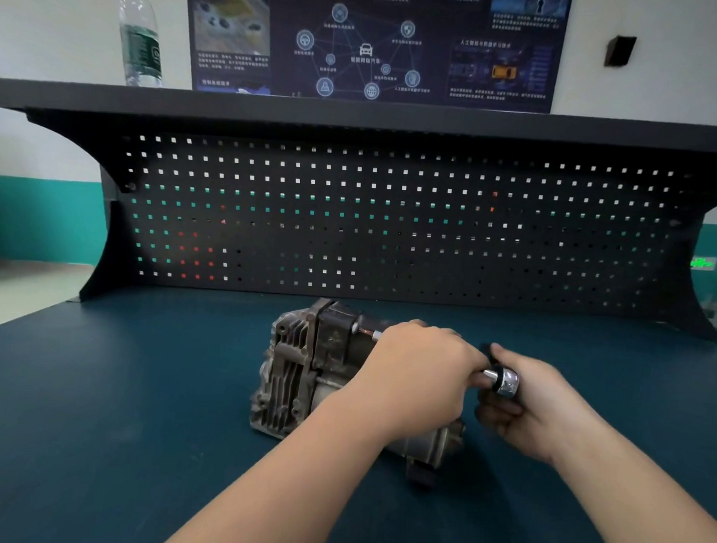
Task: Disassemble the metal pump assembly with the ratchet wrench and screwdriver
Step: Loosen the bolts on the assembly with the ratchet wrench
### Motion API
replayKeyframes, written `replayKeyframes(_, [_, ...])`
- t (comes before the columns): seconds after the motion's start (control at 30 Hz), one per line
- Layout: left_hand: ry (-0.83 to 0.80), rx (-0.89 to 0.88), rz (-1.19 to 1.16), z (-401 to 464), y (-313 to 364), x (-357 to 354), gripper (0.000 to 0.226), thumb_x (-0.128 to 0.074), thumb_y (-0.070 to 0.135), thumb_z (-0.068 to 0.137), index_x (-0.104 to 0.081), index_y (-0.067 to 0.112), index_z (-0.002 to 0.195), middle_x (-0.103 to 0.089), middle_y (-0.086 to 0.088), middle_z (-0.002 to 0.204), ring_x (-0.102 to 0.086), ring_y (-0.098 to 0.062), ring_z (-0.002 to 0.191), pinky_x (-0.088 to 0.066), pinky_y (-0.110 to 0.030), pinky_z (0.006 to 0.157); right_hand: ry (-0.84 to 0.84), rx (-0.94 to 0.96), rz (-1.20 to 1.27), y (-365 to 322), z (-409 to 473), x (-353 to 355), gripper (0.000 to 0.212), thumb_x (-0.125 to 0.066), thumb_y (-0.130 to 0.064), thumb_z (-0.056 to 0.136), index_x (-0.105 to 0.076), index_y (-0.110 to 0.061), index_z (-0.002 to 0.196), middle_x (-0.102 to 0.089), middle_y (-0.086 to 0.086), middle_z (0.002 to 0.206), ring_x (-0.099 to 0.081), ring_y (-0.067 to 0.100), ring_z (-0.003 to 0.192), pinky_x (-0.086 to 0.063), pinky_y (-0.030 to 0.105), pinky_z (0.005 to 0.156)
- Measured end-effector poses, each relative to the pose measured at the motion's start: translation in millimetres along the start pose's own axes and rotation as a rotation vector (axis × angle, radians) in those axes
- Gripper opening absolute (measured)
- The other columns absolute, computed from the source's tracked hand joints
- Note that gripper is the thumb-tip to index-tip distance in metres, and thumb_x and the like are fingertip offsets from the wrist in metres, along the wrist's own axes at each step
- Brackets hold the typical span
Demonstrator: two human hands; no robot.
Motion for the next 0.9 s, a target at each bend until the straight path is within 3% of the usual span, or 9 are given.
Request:
replayKeyframes(0.07, [-0.007,0.003,-0.038,0.2,0.4,2.2,0.024,-0.041,0.039,0.098,-0.062,0.030,0.102,-0.064,0.003,0.097,-0.056,-0.026,0.085,-0.026,-0.030,0.060,-0.003,0.103,0.027,-10.4,0.3,1.4,0.032,-0.047,-0.034,0.099,-0.050,-0.013,0.076,-0.040,0.003,0.057,-0.031,0.012,0.038,-0.027,0.017,0.036])
replayKeyframes(0.17, [-0.007,-0.003,-0.071,0.3,1.1,6.3,0.025,-0.040,0.039,0.098,-0.061,0.027,0.104,-0.065,0.003,0.098,-0.058,-0.025,0.085,-0.023,-0.030,0.059,-0.017,0.625,-0.106,-56.8,-16.3,1.2,0.033,-0.043,-0.039,0.100,-0.055,-0.018,0.078,-0.044,-0.004,0.047,-0.037,0.012,0.043,-0.032,0.021,0.041])
replayKeyframes(0.23, [0.002,-0.009,-0.042,-0.4,1.7,7.1,0.025,-0.041,0.038,0.098,-0.061,0.023,0.101,-0.065,0.002,0.095,-0.056,-0.025,0.081,-0.021,-0.030,0.059,-0.003,0.796,-0.268,-70.4,-28.2,-4.8,0.035,-0.039,-0.040,0.101,-0.056,-0.022,0.075,-0.046,-0.002,0.047,-0.039,0.011,0.040,-0.034,0.020,0.040])
replayKeyframes(0.3, [0.017,-0.010,-0.009,-1.4,2.7,6.9,0.021,-0.043,0.036,0.097,-0.061,0.023,0.099,-0.063,0.002,0.094,-0.053,-0.024,0.077,-0.017,-0.029,0.058,0.065,0.674,-0.241,-59.5,-21.3,-0.7,0.035,-0.040,-0.038,0.101,-0.055,-0.018,0.076,-0.045,-0.003,0.044,-0.039,0.010,0.039,-0.034,0.020,0.041])
replayKeyframes(0.43, [0.038,0.002,-0.017,-1.9,1.8,5.2,0.013,-0.047,0.031,0.095,-0.059,0.026,0.097,-0.064,0.002,0.095,-0.056,-0.023,0.082,-0.025,-0.029,0.063,-0.075,0.000,0.071,0.7,-4.0,-5.7,0.033,-0.043,-0.028,0.100,-0.045,-0.012,0.071,-0.040,0.003,0.045,-0.024,0.009,0.025,-0.021,0.013,0.033])
replayKeyframes(0.5, [0.029,0.000,-0.027,-0.6,0.8,4.5,0.017,-0.044,0.034,0.096,-0.059,0.025,0.099,-0.064,0.002,0.097,-0.058,-0.023,0.086,-0.031,-0.030,0.067,-0.071,0.008,0.086,-3.0,-3.6,-4.9,0.031,-0.046,-0.029,0.099,-0.047,-0.012,0.073,-0.041,0.004,0.050,-0.026,0.008,0.026,-0.024,0.014,0.034])
replayKeyframes(0.63, [-0.068,0.026,-0.107,0.6,-1.2,3.8,0.032,-0.036,0.047,0.097,-0.061,0.029,0.107,-0.066,0.004,0.099,-0.059,-0.025,0.087,-0.032,-0.032,0.062,0.003,0.537,-0.069,-53.0,-13.6,0.2,0.033,-0.043,-0.038,0.100,-0.054,-0.012,0.081,-0.043,-0.004,0.045,-0.037,0.010,0.038,-0.033,0.023,0.042])
replayKeyframes(0.7, [-0.068,0.022,-0.090,0.4,0.2,4.7,0.030,-0.038,0.044,0.098,-0.063,0.029,0.104,-0.066,0.002,0.095,-0.058,-0.026,0.085,-0.027,-0.031,0.059,0.007,0.642,-0.159,-57.8,-21.0,-3.3,0.036,-0.039,-0.039,0.101,-0.054,-0.013,0.081,-0.043,-0.003,0.044,-0.037,0.011,0.037,-0.033,0.020,0.041])
replayKeyframes(0.9, [-0.064,0.011,-0.058,0.1,0.8,-4.9,0.025,-0.042,0.039,0.097,-0.064,0.026,0.096,-0.067,-0.003,0.104,-0.057,-0.026,0.110,-0.041,-0.036,0.083,-0.040,0.034,0.057,1.6,-5.4,-3.7,0.031,-0.046,-0.031,0.100,-0.047,-0.013,0.075,-0.039,0.001,0.049,-0.026,0.009,0.028,-0.022,0.014,0.032])
Point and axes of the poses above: each hand's wrist, its own z-axis towards the middle knuckle, its own x-axis out of the back of the hand, y = z × x, the point moved 7 cm from there along z, towards the middle knuckle
